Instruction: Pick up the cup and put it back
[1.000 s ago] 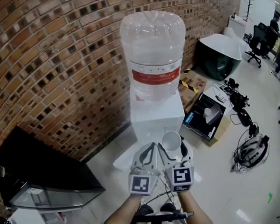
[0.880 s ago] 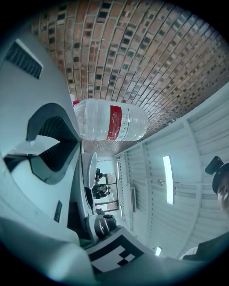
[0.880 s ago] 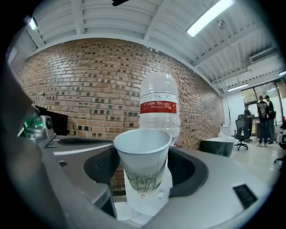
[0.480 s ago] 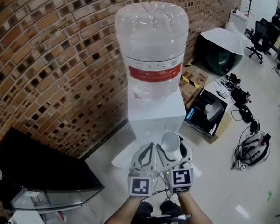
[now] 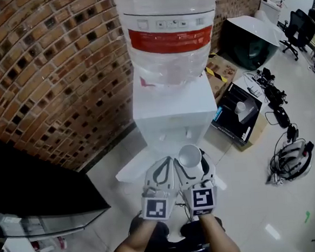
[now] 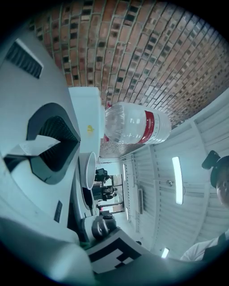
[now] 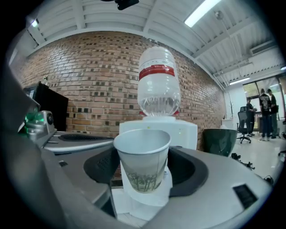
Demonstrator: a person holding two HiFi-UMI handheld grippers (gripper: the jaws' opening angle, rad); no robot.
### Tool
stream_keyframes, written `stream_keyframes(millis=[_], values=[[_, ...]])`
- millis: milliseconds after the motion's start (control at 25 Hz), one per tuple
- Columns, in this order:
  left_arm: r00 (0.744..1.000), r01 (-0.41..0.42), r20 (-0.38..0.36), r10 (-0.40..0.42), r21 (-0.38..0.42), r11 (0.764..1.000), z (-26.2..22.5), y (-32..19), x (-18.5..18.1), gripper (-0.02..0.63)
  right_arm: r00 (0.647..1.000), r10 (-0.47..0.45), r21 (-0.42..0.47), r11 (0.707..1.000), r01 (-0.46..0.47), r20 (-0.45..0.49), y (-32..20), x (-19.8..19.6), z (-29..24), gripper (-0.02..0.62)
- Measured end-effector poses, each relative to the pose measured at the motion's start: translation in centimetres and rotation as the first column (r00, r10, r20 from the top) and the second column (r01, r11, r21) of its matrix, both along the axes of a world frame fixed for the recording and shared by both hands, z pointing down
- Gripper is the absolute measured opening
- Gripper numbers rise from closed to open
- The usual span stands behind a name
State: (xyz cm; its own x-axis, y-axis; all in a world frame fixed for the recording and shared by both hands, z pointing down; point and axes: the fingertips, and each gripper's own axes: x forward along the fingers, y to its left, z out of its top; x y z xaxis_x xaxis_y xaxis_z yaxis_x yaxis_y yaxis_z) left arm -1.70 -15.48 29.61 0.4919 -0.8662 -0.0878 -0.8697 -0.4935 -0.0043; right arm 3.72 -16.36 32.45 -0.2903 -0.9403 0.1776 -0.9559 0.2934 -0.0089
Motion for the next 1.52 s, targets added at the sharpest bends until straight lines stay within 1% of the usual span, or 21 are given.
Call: stream_keyframes(millis=[160, 280, 400, 560, 680, 760, 920, 1080, 1160, 1280, 1520], values=[[1.000, 0.023, -0.011, -0.023, -0.010, 1.000, 6.6, -0.8, -0.4, -0.006, 1.000, -0.016, -0.027, 1.000, 0.016, -0.002, -0.4, -0.4, 7.0, 0.339], [0.999, 0.036, -0.020, -0.036, 0.000, 0.999, 11.5, -1.4, -0.4, -0.006, 1.000, -0.024, -0.019, 1.000, 0.024, -0.006, -1.1, -0.3, 12.0, 0.339], [1.000, 0.029, -0.012, -0.029, -0.001, 1.000, 17.2, -1.9, -0.1, -0.006, 1.000, -0.025, -0.014, 1.000, 0.025, -0.006, -1.8, -0.2, 17.7, 0.339], [0.999, 0.041, -0.019, -0.041, 0.003, 0.999, 24.5, -3.2, -0.5, -0.006, 0.999, -0.038, -0.014, 0.999, 0.037, -0.030, -3.1, -0.4, 25.2, 0.339], [0.999, 0.037, -0.025, -0.037, 0.005, 0.999, 29.3, -4.1, -0.2, -0.006, 1.000, -0.020, -0.008, 1.000, 0.020, -0.022, -4.0, 0.0, 30.1, 0.339], [0.999, 0.035, -0.024, -0.035, -0.004, 0.999, 32.4, -4.6, 0.0, -0.006, 0.999, -0.021, -0.015, 1.000, 0.020, -0.033, -4.6, 0.2, 33.5, 0.339], [0.999, 0.030, -0.020, -0.030, 0.012, 0.999, 37.6, -5.7, 0.2, -0.006, 0.999, -0.013, -0.011, 1.000, 0.012, -0.040, -5.8, 0.5, 39.1, 0.339], [0.999, 0.045, -0.031, -0.045, 0.012, 0.999, 41.4, -6.9, 0.5, -0.006, 0.998, -0.019, -0.019, 1.000, 0.018, -0.056, -6.6, 0.7, 43.6, 0.339], [0.998, 0.052, -0.032, -0.052, 0.011, 0.999, 42.6, -7.4, 0.7, -0.006, 0.999, -0.009, -0.028, 1.000, 0.008, -0.032, -6.9, 0.7, 45.1, 0.339], [0.998, 0.056, -0.020, -0.056, -0.019, 0.998, 44.4, -8.0, 1.1, -0.006, 1.000, 0.007, -0.027, 1.000, -0.007, -0.007, -7.9, 1.2, 46.9, 0.339], [0.997, 0.075, -0.015, -0.076, -0.043, 0.996, 47.3, -9.7, 1.0, -0.006, 1.000, -0.010, -0.039, 0.999, 0.011, 0.018, -11.7, 1.6, 52.4, 0.339]])
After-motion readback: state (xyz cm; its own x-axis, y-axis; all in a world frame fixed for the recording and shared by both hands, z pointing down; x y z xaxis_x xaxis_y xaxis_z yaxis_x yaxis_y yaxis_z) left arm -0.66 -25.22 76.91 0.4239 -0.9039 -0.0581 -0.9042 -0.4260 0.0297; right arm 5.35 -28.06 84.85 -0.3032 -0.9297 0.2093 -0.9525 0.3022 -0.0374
